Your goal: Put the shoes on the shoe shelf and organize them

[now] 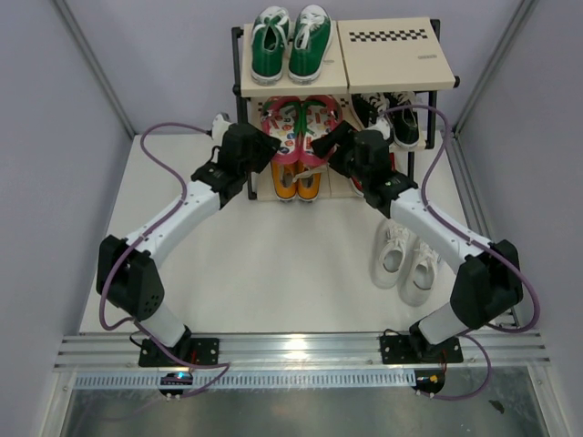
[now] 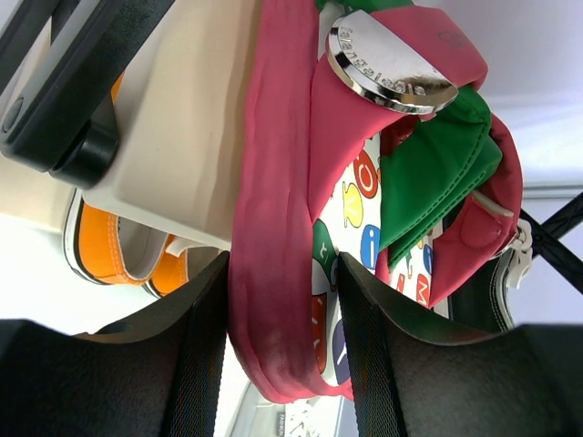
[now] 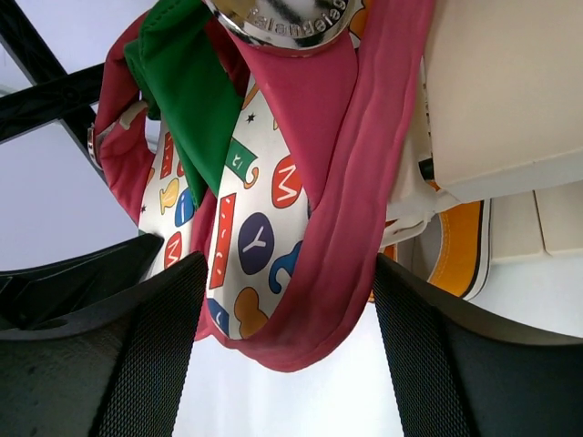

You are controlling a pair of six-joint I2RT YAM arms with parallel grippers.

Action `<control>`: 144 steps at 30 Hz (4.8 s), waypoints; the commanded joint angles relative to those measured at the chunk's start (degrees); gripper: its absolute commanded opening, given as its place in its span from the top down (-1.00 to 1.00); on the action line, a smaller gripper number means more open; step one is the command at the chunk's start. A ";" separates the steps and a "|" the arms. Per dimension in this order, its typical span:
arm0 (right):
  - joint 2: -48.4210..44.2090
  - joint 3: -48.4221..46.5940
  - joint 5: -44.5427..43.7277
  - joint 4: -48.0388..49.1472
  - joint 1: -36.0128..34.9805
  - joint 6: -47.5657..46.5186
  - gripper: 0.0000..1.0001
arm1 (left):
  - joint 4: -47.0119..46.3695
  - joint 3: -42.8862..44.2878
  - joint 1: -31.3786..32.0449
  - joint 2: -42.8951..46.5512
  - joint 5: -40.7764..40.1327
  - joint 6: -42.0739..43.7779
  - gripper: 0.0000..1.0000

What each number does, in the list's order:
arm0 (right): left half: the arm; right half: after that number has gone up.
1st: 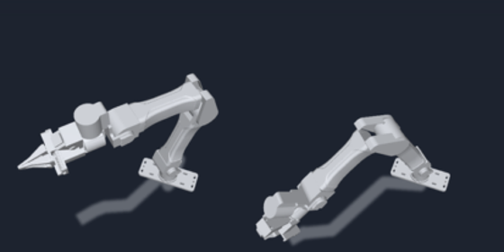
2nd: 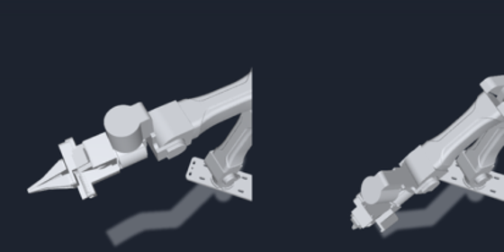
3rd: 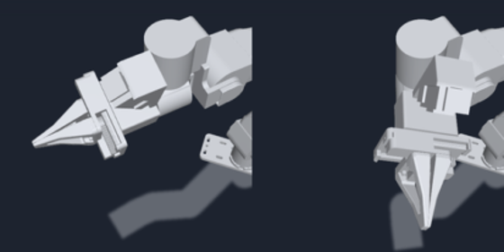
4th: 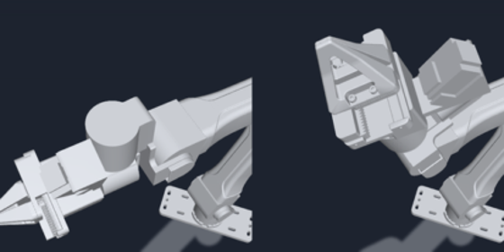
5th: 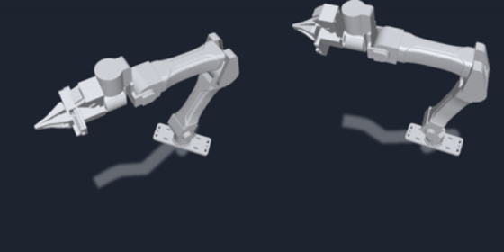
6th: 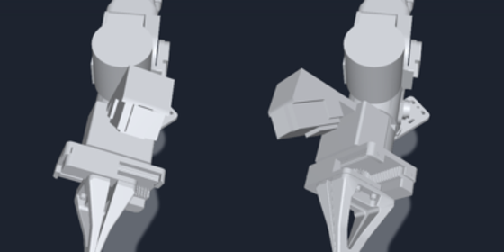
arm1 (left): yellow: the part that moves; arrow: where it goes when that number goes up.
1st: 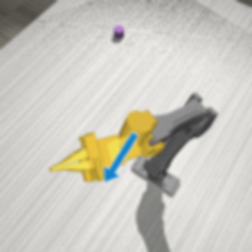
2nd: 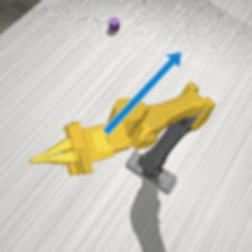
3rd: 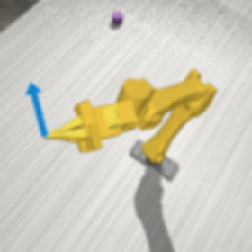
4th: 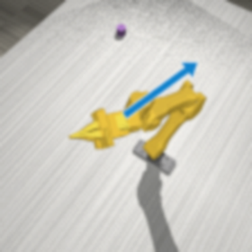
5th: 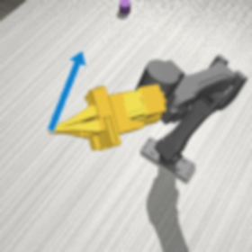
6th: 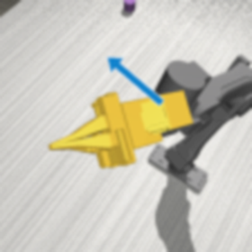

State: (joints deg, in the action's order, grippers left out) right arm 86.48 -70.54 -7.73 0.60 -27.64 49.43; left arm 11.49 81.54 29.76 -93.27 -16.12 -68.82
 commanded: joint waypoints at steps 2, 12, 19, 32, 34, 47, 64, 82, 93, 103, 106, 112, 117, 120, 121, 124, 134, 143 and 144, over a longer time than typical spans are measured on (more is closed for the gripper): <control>1.41 -5.30 1.40 -1.82 0.04 -1.88 -0.46 | 0.03 1.69 -0.23 -0.77 -4.10 2.28 0.76; 4.22 -8.56 5.35 -2.36 0.04 -5.92 0.39 | -0.15 1.61 -0.23 -0.68 -5.67 2.90 0.81; 5.98 -10.32 6.14 -3.59 0.13 -6.72 0.38 | -0.85 2.13 -1.19 -0.86 -5.06 3.69 0.81; 8.01 -13.22 5.62 -5.35 0.57 -7.50 0.19 | -1.03 4.42 -2.86 -4.63 0.21 4.48 0.78; 7.83 -13.22 5.18 -5.78 0.57 -7.68 0.13 | -1.11 4.42 -2.86 -4.81 0.65 4.74 0.71; 7.04 -12.52 4.30 -8.77 0.66 -8.12 -0.44 | 0.64 3.54 -2.86 -1.30 0.82 7.56 -0.17; 5.63 -11.72 2.19 -8.42 0.66 -6.98 -0.15 | 4.42 -1.38 -2.86 5.38 0.39 8.17 -0.71; 9.58 -15.76 0.96 -8.86 1.71 -7.33 0.03 | 5.21 -8.15 -2.86 10.39 0.30 9.49 -0.67; 10.90 -16.56 1.75 -9.74 1.80 -7.42 -0.01 | 5.04 -9.20 -2.86 11.27 1.44 9.75 -0.67; 6.78 -16.47 1.84 -16.68 1.80 -9.00 -0.76 | 5.56 -10.35 -2.86 14.61 1.00 12.39 -0.69; 4.50 -16.03 2.89 -18.61 1.80 -9.26 -0.82 | 6.44 -10.00 -2.86 15.84 1.09 14.23 -0.69; -3.84 -8.31 6.49 -22.22 1.80 -9.00 -0.82 | 13.29 -9.73 -2.86 19.62 1.88 21.16 -0.77; -20.16 5.82 3.70 -29.68 1.71 -9.96 -0.82 | 22.85 -11.84 -2.86 26.11 2.94 28.29 -0.89; -29.41 11.19 -2.35 -38.90 1.71 -10.14 -0.82 | 28.39 -13.59 -2.86 29.36 2.93 30.93 -0.91; -31.44 12.26 -4.56 -44.05 1.80 -9.88 -0.82 | 29.37 -14.21 -2.86 30.25 2.94 31.46 -0.92; -38.30 16.83 -12.02 -52.33 1.71 -6.64 -0.82 | 31.57 -17.63 -2.86 33.75 3.55 31.38 -0.93; -42.01 31.17 -17.40 -52.03 2.32 4.89 -0.70 | 34.65 -26.95 -2.86 40.10 4.43 27.33 -0.91; -37.00 30.46 -20.32 -46.13 7.41 1.20 -0.20 | 36.50 -28.36 -2.86 44.05 1.97 27.95 -0.87; -36.91 30.55 -20.22 -45.26 8.03 0.76 -0.19 | 36.24 -28.54 -2.86 44.23 1.88 27.95 -0.87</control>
State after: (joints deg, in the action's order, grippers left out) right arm 49.30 -38.68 -25.17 -48.90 -21.43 50.96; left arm 47.46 53.58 26.89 -50.68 -13.08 -40.71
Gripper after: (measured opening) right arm 0.604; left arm 0.938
